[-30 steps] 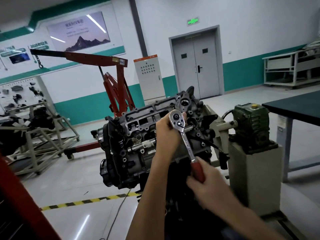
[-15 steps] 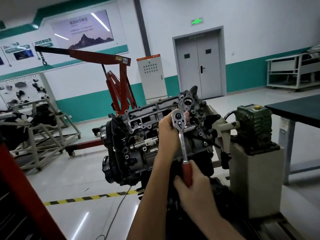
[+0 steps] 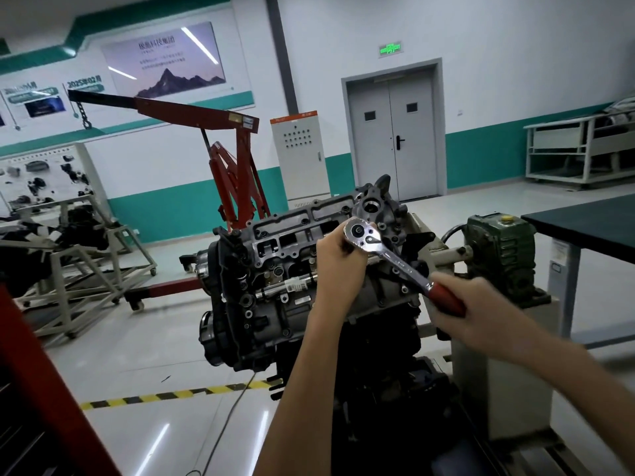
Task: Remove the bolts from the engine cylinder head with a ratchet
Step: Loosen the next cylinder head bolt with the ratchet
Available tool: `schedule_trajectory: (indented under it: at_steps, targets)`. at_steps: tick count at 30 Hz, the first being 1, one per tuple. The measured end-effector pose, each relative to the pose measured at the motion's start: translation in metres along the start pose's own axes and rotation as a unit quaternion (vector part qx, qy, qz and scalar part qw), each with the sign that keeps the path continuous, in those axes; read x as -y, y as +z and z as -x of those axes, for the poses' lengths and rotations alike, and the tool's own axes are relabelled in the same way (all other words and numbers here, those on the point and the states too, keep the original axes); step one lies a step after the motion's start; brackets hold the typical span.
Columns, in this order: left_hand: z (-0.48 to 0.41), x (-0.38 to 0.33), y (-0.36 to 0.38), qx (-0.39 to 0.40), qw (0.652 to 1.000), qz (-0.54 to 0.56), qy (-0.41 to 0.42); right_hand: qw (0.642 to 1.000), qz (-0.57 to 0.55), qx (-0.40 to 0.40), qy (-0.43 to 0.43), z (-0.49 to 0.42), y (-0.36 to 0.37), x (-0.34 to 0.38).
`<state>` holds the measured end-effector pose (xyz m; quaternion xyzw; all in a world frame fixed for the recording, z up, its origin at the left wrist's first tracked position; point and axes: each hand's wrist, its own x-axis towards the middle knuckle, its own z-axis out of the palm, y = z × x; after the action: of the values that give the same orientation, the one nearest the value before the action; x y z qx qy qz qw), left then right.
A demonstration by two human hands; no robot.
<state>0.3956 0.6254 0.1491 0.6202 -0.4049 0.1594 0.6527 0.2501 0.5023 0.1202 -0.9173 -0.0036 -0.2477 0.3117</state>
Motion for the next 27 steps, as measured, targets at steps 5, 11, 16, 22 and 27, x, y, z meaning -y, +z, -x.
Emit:
schedule_trajectory:
  at_steps: [5, 11, 16, 22, 27]
  targets:
    - [0.001, -0.003, 0.001, -0.013, 1.000, -0.006, 0.014, 0.954, -0.257, -0.129, 0.081, 0.019, 0.103, 0.056]
    - [0.001, -0.006, -0.002, 0.012, 1.000, 0.012, -0.006, 0.973, -0.221, -0.050, 0.038, 0.020, 0.075, 0.041]
    - [-0.002, -0.005, -0.003, 0.024, 1.000, -0.005, -0.012, 0.997, 0.041, 0.052, -0.038, -0.006, -0.023, 0.002]
    - [0.002, -0.001, -0.002, 0.012, 1.000, 0.007, 0.002, 0.993, -0.090, -0.070, 0.019, 0.016, 0.039, 0.010]
    - [0.004, -0.004, -0.002, 0.009, 1.000, 0.020, 0.006, 0.940, -0.295, -0.156, 0.072, 0.016, 0.128, 0.070]
